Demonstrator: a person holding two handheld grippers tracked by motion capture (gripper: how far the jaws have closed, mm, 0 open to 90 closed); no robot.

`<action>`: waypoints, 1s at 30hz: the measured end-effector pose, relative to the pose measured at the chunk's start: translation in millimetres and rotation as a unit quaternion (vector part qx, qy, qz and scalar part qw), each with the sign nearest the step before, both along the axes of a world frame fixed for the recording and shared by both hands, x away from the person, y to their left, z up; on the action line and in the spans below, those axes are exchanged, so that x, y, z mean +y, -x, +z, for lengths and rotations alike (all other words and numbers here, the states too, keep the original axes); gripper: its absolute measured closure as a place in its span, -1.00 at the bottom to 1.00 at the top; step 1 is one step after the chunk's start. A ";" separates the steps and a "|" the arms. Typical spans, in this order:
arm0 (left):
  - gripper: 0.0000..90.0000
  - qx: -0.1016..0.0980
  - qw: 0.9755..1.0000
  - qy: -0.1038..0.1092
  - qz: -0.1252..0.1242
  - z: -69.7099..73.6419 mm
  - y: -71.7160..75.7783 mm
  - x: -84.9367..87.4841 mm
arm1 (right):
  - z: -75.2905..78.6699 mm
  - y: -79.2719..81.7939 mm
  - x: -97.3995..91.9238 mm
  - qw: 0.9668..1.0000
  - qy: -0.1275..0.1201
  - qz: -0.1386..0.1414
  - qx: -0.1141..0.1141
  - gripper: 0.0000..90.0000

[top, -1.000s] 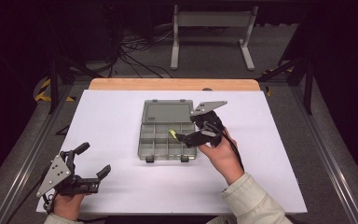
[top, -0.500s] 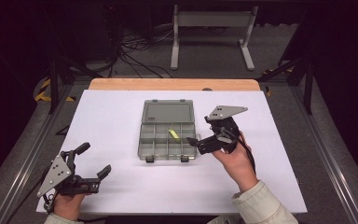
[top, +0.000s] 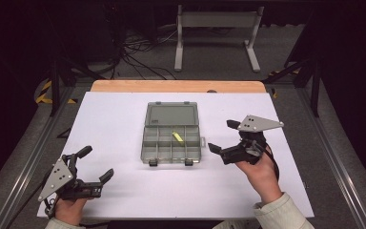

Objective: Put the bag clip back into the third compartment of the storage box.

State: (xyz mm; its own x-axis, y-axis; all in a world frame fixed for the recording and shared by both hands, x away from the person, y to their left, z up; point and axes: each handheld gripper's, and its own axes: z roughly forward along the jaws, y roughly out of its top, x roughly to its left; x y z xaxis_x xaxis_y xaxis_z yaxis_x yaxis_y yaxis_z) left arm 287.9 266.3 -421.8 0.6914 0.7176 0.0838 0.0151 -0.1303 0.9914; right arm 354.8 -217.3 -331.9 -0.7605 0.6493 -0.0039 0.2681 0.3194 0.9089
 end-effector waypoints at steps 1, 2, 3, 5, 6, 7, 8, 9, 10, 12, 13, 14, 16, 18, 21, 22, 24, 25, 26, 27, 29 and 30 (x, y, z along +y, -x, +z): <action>-0.98 0.000 1.000 -0.001 -0.001 0.0 0.1 -0.1 | -0.8 1.1 -2.7 1.000 -0.005 0.001 0.001 -1.00; -0.98 0.001 1.000 -0.003 -0.001 0.1 0.1 0.1 | -1.5 2.1 -5.7 1.000 -0.012 0.003 0.003 -1.00; -0.98 0.001 1.000 -0.003 -0.001 0.1 0.2 0.0 | -2.4 3.1 -8.6 1.000 -0.018 0.003 0.005 -1.00; -0.98 0.001 1.000 -0.002 -0.001 0.2 0.4 0.0 | -4.1 5.7 -14.4 1.000 -0.022 -0.001 0.001 -1.00; -0.98 0.001 1.000 -0.002 0.000 0.2 0.4 0.1 | -4.8 7.5 -17.0 1.000 -0.023 -0.005 -0.002 -1.00; -0.98 0.002 1.000 -0.002 0.001 0.2 0.7 0.3 | -5.4 8.8 -19.1 1.000 -0.023 -0.006 -0.005 -1.00; -0.98 0.002 1.000 -0.002 0.001 0.2 0.7 0.3 | -6.9 11.4 -23.2 1.000 -0.021 -0.008 -0.011 -1.00; -0.98 0.001 1.000 -0.001 0.002 0.2 0.7 0.4 | -6.9 11.4 -23.2 1.000 -0.021 -0.008 -0.011 -1.00; -0.98 0.000 1.000 -0.001 0.002 0.1 0.6 0.5 | -8.5 13.8 -26.4 1.000 -0.021 -0.010 -0.015 -1.00; -0.98 0.000 1.000 0.000 0.004 -0.1 0.5 0.6 | -13.0 19.7 -33.9 0.999 -0.025 -0.016 -0.028 -1.00; -0.98 0.001 1.000 0.000 0.004 0.0 0.5 0.8 | -15.7 22.0 -37.2 0.999 -0.030 -0.017 -0.034 -1.00; -0.98 0.000 1.000 0.000 0.005 0.1 0.6 0.9 | -17.2 23.6 -39.0 0.999 -0.033 -0.018 -0.036 -1.00; -0.98 0.000 1.000 0.000 0.005 0.2 0.8 0.9 | -21.1 27.8 -43.1 0.998 -0.036 -0.018 -0.047 -1.00; -0.98 -0.001 1.000 0.000 0.005 0.2 0.8 0.9 | -22.9 29.8 -45.1 0.998 -0.039 -0.010 -0.049 -0.99; -0.98 -0.001 1.000 0.000 0.005 0.2 0.9 1.1 | -29.1 37.2 -51.1 0.997 -0.050 0.011 -0.059 -0.97; -0.98 -0.001 1.000 -0.001 0.005 0.2 0.8 1.3 | -30.3 38.6 -52.2 0.997 -0.051 0.011 -0.062 -0.97; -0.98 -0.001 1.000 0.000 0.006 0.2 0.9 1.7 | -33.6 42.1 -55.0 0.996 -0.055 0.009 -0.069 -0.97; -0.98 -0.002 1.000 0.000 0.006 0.3 0.8 2.0 | -35.1 43.6 -56.6 0.996 -0.055 0.006 -0.072 -0.98; -0.98 -0.002 1.000 0.000 0.006 0.3 0.8 2.1 | -36.8 44.9 -57.7 0.996 -0.056 0.004 -0.072 -0.98; -0.98 -0.002 1.000 0.000 0.006 0.4 0.9 2.1 | -38.3 45.5 -58.4 0.996 -0.056 0.004 -0.074 -0.98; -0.98 -0.002 1.000 -0.001 0.007 0.4 1.1 1.9 | -42.9 47.5 -60.4 0.996 -0.053 0.003 -0.075 -0.98; -0.98 -0.004 1.000 -0.003 0.007 0.3 1.1 1.6 | -44.3 48.3 -61.2 0.996 -0.050 0.001 -0.075 -0.98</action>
